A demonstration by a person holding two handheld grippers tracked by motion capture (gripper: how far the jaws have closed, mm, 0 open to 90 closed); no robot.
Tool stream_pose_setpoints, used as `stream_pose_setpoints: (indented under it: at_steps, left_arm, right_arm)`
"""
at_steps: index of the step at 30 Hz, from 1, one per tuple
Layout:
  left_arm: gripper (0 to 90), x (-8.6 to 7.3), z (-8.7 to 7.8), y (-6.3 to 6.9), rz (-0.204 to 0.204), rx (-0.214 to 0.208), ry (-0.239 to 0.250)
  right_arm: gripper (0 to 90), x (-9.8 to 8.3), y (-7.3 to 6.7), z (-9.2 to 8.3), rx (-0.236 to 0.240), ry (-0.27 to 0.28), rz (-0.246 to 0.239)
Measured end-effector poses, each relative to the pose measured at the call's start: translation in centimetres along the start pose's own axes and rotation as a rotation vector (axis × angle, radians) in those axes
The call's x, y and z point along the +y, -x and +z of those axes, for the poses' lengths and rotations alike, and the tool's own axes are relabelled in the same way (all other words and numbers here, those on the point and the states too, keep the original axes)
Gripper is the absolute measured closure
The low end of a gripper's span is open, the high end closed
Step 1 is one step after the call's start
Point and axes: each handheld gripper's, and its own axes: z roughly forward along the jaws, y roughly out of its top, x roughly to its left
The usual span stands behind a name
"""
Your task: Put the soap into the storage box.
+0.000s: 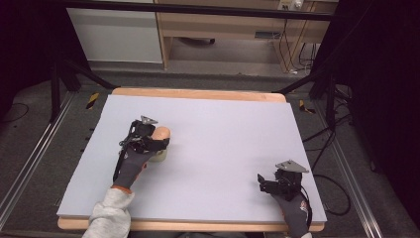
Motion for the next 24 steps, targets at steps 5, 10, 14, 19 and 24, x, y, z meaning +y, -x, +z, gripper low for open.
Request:
stream_pose_setpoints:
  at_steps: [5, 10, 14, 19, 24]
  left_arm:
    - [31.7, -0.2, 0.4, -0.5, -0.009, 0.011, -0.009]
    - [31.8, -0.4, 1.0, -0.9, -0.015, 0.02, -0.022]
    - [31.8, -0.5, 1.3, -1.2, -0.019, 0.023, -0.028]
    - [31.8, -0.7, 1.6, -1.6, -0.024, 0.028, -0.035]
    - [31.7, -1.0, 2.1, -1.7, -0.028, 0.03, -0.047]
  right_arm:
    - [6.3, 0.0, 0.0, 0.0, -0.004, 0.0, 0.0]
    - [6.3, 0.0, 0.0, 0.0, -0.003, -0.001, -0.002]
    - [6.2, 0.0, 0.0, 0.1, -0.001, 0.005, -0.017]
    - [6.2, 0.0, 0.0, 0.1, -0.001, 0.005, -0.018]
    - [6.2, 0.0, 0.0, 0.1, -0.001, 0.005, -0.016]
